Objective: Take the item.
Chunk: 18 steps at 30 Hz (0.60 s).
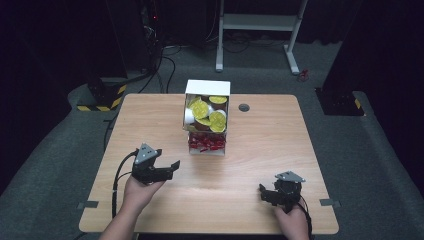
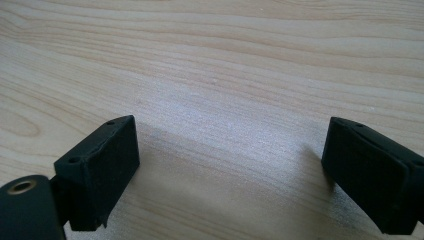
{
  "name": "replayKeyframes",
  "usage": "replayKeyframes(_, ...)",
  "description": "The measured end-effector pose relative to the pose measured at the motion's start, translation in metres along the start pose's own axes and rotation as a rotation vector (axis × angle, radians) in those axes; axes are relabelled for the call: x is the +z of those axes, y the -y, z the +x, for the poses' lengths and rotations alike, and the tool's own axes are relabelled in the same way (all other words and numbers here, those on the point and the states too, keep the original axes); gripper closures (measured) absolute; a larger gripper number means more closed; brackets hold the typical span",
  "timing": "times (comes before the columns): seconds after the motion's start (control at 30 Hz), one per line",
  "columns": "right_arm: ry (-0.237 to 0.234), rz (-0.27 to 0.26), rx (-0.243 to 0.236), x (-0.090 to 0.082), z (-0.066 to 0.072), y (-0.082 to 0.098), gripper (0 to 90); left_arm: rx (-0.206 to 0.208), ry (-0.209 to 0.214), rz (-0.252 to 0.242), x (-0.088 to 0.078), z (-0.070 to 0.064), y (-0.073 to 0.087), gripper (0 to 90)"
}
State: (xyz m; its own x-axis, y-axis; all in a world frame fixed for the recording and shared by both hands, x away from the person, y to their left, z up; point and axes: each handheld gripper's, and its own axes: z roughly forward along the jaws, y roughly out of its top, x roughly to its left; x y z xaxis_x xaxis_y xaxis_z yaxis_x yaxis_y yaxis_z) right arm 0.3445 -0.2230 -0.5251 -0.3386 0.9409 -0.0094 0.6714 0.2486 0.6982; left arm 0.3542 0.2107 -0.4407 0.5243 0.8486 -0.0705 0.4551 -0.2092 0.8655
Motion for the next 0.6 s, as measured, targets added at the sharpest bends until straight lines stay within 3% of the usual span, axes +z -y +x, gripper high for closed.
replayKeyframes(0.6, 0.000, 0.000, 0.000, 0.000, 0.000, 0.000, 8.2, -0.002, 0.042, -0.008, 0.022, -0.009, -0.019, 21.7)
